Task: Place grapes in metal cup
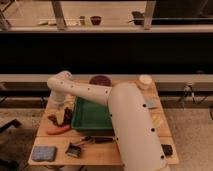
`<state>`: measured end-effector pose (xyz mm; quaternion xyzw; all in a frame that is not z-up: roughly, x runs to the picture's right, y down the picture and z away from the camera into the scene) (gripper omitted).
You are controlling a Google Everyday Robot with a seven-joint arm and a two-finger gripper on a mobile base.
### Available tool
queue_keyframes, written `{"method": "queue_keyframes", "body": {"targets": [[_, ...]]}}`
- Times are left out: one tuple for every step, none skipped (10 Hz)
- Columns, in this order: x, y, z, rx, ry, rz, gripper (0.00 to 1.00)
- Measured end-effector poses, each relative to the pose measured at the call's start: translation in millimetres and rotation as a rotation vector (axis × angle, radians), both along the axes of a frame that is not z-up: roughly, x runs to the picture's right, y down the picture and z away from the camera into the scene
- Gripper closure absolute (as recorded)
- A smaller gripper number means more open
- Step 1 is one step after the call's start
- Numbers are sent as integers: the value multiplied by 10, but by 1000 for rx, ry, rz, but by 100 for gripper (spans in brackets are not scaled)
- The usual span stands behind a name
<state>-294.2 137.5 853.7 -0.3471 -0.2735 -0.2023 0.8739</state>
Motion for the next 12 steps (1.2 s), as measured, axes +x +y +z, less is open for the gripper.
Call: {"method": "queue_keyframes", "body": {"targets": [[48, -22, -13, -7, -4, 21, 20], [105, -41, -7, -7, -4, 38, 20], [176, -58, 7, -9, -3, 55, 20], [198, -37, 26, -17, -7, 65, 20], [174, -8, 40, -25, -19, 76, 20], [192, -1, 58, -28, -30, 88, 20], [186, 18, 75, -32, -43, 98, 20], [151, 28, 73, -34, -54, 97, 20], [119, 46, 75, -34, -59, 90, 21], [112, 47, 84, -33, -60, 82, 27], [138, 62, 96, -38, -62, 55, 37], [126, 79, 92, -39, -67, 41, 44]]}}
